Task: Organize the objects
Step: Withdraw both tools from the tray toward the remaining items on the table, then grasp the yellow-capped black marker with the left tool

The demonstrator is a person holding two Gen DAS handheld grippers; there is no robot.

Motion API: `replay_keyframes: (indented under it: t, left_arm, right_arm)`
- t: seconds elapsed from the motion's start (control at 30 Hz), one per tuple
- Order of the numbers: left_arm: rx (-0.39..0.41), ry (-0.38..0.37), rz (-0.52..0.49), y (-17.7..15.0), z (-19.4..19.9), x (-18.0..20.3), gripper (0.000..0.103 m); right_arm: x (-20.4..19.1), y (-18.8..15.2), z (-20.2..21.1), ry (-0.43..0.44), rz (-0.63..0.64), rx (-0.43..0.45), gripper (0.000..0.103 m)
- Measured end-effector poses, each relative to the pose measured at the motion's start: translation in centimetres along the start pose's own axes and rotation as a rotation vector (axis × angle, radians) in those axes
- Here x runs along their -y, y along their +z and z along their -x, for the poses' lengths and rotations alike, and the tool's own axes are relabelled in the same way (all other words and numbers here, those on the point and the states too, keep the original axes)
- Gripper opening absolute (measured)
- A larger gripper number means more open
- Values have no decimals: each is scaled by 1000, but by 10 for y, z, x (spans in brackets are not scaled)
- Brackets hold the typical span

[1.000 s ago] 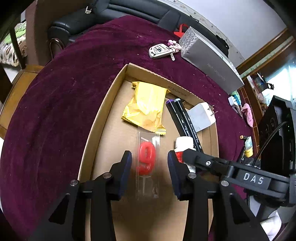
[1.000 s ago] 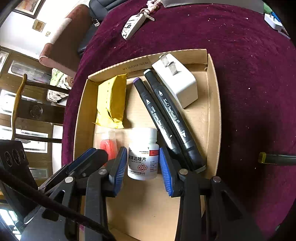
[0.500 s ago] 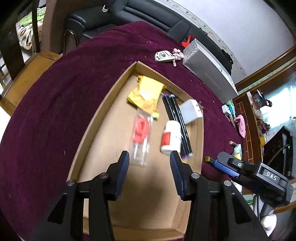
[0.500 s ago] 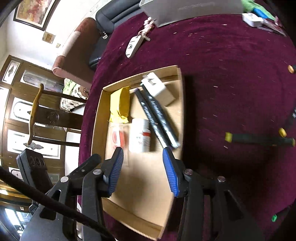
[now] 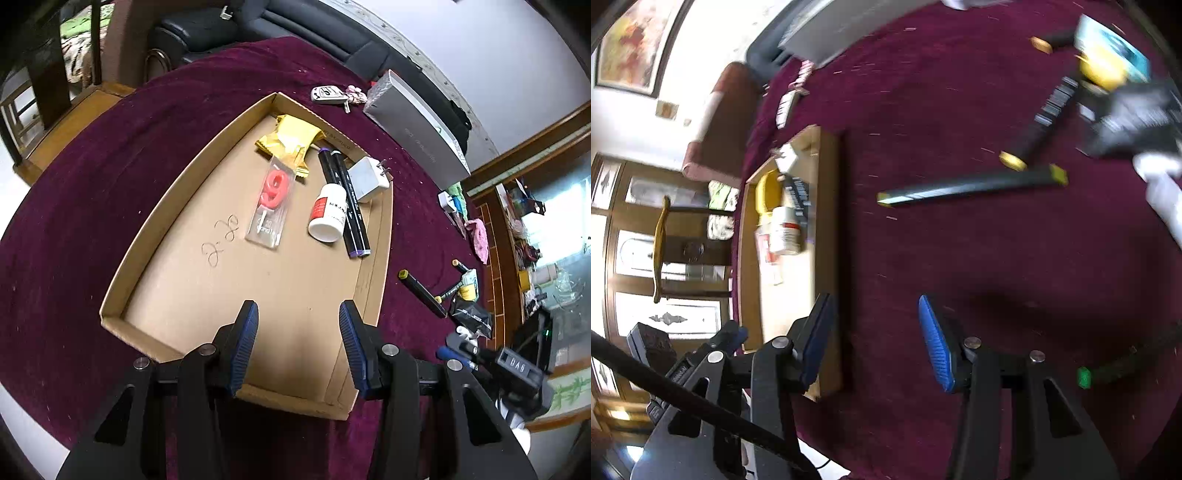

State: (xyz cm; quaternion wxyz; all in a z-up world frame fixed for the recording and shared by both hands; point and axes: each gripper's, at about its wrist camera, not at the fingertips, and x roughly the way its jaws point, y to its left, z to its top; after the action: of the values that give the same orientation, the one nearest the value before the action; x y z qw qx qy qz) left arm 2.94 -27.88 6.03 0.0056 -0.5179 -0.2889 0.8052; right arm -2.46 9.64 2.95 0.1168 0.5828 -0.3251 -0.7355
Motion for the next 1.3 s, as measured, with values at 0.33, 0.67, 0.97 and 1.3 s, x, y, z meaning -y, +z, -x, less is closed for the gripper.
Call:
replay_keyframes:
  t: [0.33, 0.67, 0.97, 1.3]
  left_arm:
    - [5, -12, -47, -21, 3, 32, 40]
    - [-30, -65, -205, -26, 4, 107, 40]
    - [-138, -23, -600, -29, -96, 232, 43]
    - [-206, 145, -1027, -55, -195, 281, 48]
  right_arm:
    - [55, -12, 35, -19, -78, 26, 47]
    - [111, -24, 66, -1, -160, 62, 48]
    - [147, -40, 91, -1, -206, 68, 48]
    - [205, -66, 132, -55, -315, 116, 52]
